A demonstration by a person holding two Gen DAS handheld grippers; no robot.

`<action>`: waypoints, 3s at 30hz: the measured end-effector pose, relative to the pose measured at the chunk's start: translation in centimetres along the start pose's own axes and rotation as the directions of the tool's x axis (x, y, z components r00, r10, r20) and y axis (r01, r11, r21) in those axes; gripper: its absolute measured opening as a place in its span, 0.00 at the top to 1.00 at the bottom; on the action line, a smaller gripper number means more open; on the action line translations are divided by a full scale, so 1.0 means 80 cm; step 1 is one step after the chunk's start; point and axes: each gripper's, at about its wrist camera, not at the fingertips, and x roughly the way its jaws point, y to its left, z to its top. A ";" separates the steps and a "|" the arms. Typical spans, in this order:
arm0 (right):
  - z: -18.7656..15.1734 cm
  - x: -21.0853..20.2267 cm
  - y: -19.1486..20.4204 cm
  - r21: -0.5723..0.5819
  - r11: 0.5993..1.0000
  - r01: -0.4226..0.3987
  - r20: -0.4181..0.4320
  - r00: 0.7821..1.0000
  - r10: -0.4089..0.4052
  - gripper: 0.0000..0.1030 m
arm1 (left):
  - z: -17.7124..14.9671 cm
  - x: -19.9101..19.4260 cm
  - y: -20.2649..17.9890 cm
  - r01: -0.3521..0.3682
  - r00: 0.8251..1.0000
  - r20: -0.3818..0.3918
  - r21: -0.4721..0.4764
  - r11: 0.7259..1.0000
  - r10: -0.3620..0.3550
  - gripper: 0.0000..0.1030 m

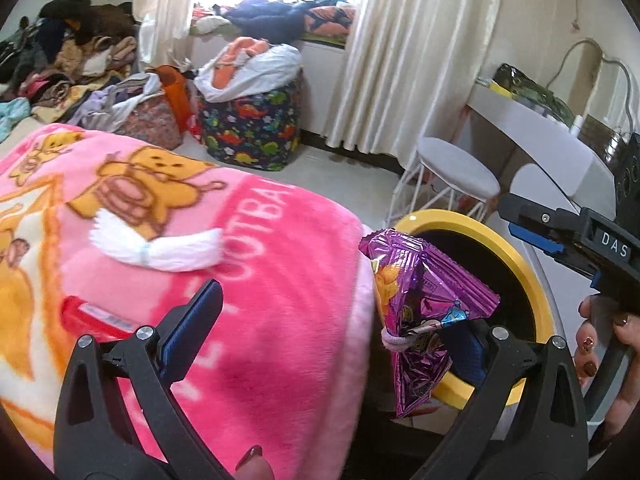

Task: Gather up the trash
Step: 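Move both grippers back over the blanket, left gripper still holding the purple wrapper, then grasp the white foam net with the right gripper while the left gripper grasps the red tube, then carry the foam net, red tube and purple wrapper over the bin with both grippers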

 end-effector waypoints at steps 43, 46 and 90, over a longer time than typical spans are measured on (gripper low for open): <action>-0.023 0.247 0.188 -0.111 0.965 -0.239 -0.381 0.907 0.180 0.55 | -0.066 -0.019 0.206 -0.100 0.994 -0.092 -0.488 0.867 0.063 0.12; -0.032 0.258 0.187 -0.073 0.960 -0.270 -0.420 0.882 0.216 0.88 | -0.064 -0.016 0.205 -0.114 0.993 -0.094 -0.499 0.859 0.077 0.14; -0.001 0.016 0.016 0.013 0.999 -0.039 0.004 0.999 0.039 0.92 | 0.011 -0.014 0.056 0.005 1.000 0.001 -0.323 0.946 -0.006 0.73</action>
